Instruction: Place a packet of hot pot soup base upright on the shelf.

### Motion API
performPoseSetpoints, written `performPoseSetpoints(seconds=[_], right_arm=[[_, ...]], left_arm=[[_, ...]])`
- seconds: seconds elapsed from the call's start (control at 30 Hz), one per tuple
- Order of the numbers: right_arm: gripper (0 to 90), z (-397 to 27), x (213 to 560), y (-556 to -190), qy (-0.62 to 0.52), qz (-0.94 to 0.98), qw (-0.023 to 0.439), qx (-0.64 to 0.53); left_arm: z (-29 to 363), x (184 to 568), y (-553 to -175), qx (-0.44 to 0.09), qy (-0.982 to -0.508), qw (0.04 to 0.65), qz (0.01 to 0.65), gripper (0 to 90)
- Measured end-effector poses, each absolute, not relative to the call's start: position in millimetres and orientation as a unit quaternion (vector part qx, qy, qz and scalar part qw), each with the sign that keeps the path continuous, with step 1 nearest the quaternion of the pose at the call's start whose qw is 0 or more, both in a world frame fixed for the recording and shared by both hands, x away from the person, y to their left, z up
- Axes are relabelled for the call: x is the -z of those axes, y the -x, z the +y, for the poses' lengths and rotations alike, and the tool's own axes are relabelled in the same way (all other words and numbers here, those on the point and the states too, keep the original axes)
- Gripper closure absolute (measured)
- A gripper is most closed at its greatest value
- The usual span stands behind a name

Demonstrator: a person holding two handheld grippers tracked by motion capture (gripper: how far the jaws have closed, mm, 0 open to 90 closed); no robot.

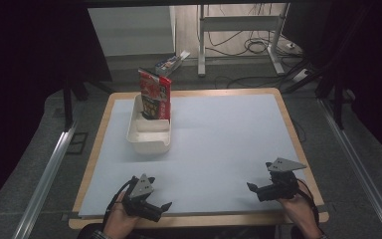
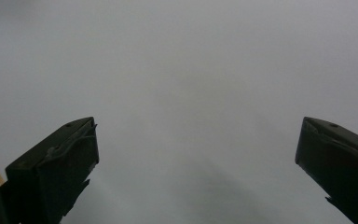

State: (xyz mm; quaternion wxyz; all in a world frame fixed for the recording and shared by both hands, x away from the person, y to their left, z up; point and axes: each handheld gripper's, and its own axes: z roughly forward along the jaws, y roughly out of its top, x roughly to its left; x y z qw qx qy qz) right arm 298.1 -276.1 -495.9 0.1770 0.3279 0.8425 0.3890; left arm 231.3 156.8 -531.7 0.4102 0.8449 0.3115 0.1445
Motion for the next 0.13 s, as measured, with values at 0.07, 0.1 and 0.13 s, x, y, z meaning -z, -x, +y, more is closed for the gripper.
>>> performPoseSetpoints(seconds=[0.07, 0.1, 0.13], right_arm=[[0.0, -275.9, 497.2, -299.0, -0.327, 0.845, 0.177, -0.385], [0.0, -275.3, 497.6, -299.3, -0.326, 0.846, 0.178, -0.383], [0.0, -274.7, 497.9, -299.3, -0.324, 0.847, 0.179, -0.381]], left_arm=[[156.4, 531.6, -231.3, -0.144, -0.845, 0.41, 0.31, 0.6], [156.2, 531.5, -231.3, -0.145, -0.845, 0.411, 0.31, 0.6], [156.1, 531.4, -231.5, -0.145, -0.845, 0.411, 0.31, 0.6]])
